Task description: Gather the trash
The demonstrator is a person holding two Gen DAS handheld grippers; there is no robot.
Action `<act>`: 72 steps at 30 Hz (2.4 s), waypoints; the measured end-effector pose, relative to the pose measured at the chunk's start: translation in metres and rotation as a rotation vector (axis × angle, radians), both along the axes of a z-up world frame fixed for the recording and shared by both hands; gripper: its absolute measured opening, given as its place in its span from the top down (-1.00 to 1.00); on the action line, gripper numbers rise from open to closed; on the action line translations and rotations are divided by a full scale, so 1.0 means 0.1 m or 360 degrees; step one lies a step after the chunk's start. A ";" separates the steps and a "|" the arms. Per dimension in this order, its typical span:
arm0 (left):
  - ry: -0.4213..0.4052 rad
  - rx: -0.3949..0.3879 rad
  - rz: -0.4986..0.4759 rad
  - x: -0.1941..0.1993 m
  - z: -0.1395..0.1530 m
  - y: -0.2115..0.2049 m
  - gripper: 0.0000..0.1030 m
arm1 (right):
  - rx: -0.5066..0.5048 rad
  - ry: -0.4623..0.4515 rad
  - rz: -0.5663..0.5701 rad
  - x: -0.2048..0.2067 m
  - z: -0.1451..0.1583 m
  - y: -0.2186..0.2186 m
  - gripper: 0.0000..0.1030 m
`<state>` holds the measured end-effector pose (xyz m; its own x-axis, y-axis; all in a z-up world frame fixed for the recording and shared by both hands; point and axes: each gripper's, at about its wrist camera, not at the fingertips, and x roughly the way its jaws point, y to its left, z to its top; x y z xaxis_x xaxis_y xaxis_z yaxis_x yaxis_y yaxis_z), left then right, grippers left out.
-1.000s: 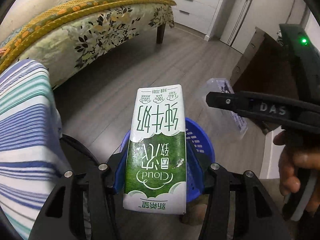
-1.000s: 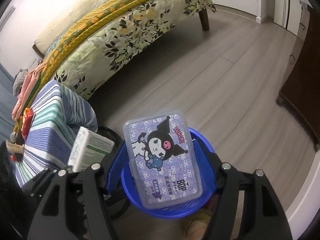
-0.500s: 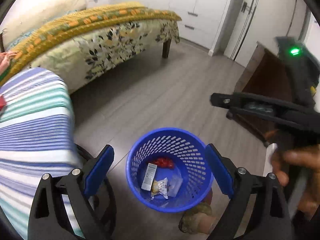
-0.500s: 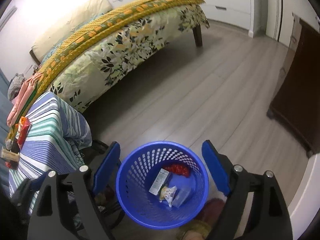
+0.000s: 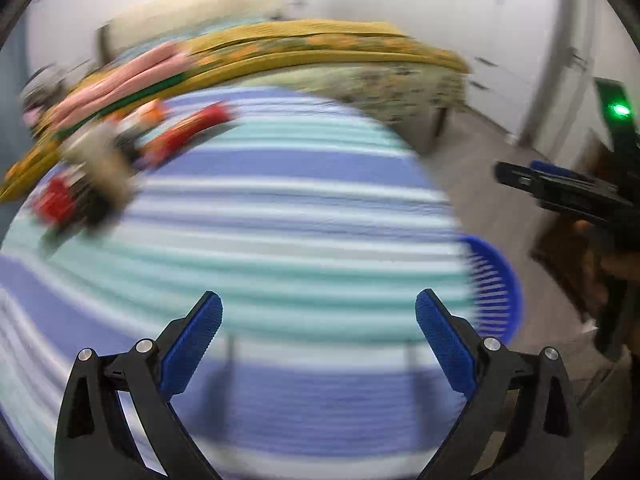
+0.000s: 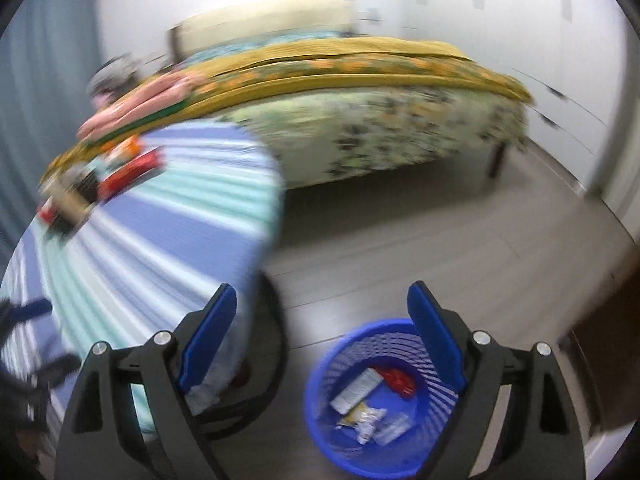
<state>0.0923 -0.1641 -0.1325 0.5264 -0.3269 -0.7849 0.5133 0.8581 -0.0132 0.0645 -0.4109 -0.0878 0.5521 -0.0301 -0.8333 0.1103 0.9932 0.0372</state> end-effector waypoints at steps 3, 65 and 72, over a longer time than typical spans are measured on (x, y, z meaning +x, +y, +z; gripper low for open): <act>-0.0009 0.0046 0.0153 0.10 -0.03 0.47 -0.87 | -0.0027 0.0001 0.0174 0.10 -0.05 0.44 -0.65; 0.0081 0.0086 0.0581 0.96 -0.16 1.87 -0.89 | 0.0137 0.0351 0.0813 0.88 -0.29 2.02 -0.14; 0.0069 -0.0070 0.0434 1.10 -0.10 1.78 -0.89 | 0.0137 0.0200 0.0754 0.64 -0.39 1.96 -0.29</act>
